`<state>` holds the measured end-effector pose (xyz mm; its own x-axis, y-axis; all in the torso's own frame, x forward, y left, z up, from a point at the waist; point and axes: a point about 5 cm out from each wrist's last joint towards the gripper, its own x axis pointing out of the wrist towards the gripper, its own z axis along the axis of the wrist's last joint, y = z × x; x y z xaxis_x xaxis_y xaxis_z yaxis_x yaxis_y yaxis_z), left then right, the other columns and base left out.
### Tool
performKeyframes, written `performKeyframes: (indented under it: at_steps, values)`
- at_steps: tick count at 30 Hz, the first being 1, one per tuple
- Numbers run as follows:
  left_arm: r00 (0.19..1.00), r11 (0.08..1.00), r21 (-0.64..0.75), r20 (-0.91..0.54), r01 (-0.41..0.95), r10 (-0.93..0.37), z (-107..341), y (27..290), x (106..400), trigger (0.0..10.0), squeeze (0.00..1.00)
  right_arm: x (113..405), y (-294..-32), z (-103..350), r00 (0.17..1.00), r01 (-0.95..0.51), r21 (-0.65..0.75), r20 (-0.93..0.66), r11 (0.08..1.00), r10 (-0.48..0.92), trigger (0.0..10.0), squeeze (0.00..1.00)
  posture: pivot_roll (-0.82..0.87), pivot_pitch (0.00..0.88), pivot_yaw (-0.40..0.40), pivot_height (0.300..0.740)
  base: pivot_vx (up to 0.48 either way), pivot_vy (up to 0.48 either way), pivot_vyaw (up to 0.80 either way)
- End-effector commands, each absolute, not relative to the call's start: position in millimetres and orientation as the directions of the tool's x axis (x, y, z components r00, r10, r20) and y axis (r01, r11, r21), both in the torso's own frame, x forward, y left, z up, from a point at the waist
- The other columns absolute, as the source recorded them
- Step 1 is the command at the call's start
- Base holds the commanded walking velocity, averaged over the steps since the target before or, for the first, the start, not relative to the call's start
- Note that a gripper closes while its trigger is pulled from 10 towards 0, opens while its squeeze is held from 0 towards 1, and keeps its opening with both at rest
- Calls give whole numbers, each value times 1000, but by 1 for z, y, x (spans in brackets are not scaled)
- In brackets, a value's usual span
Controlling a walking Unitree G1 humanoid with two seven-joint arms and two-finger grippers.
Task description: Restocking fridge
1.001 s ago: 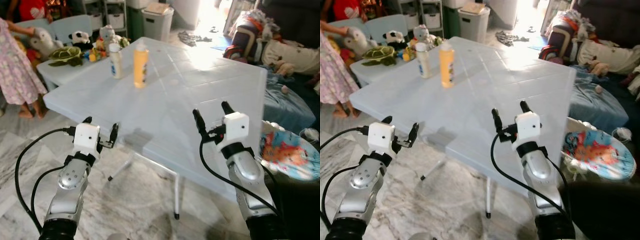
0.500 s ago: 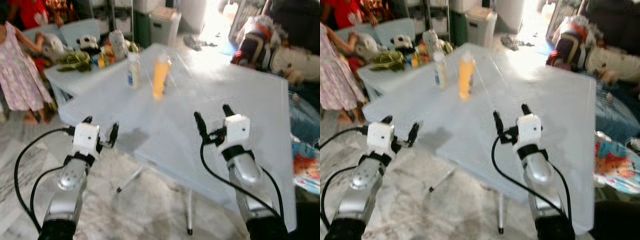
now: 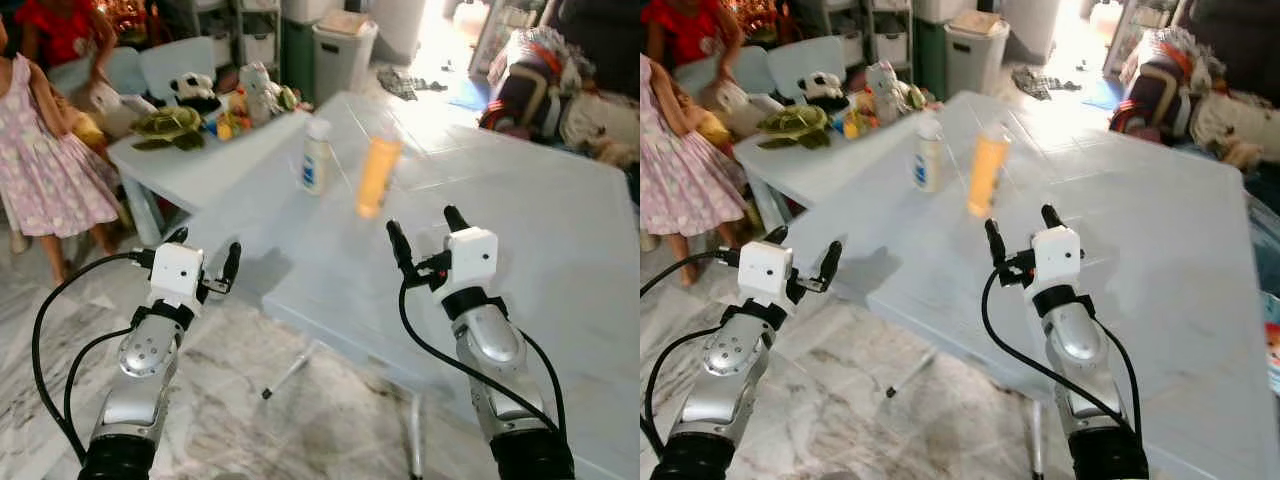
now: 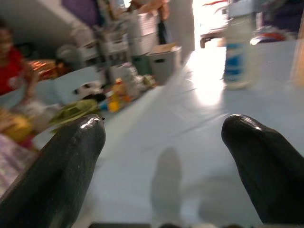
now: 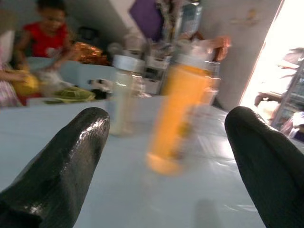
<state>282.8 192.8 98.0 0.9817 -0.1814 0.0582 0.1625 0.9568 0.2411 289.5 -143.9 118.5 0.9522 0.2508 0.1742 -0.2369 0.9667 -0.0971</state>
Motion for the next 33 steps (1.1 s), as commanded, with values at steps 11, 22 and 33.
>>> performKeyframes:
  at_steps: [11, 22, 33]
  values:
    - [975, 954, 234, 72, 188, -210, 102, 191, 282, 10000, 0, 295, -141, 118, 961, -214, -88, 159, 973, 226, 10000, 0, 64, 0, -77, 740, 109, 0, -191]
    - [978, 957, 234, 71, 174, -196, 102, 194, 280, 10000, 0, 300, -140, 122, 956, -209, -104, 188, 972, 225, 10000, 0, 73, 4, -71, 740, 0, 0, -536]
    - [991, 966, 234, 44, 112, -126, 104, 212, 271, 10000, 0, 327, -141, 147, 952, -193, -59, 229, 979, 202, 10000, 0, 81, 45, -53, 740, 0, 0, 0]
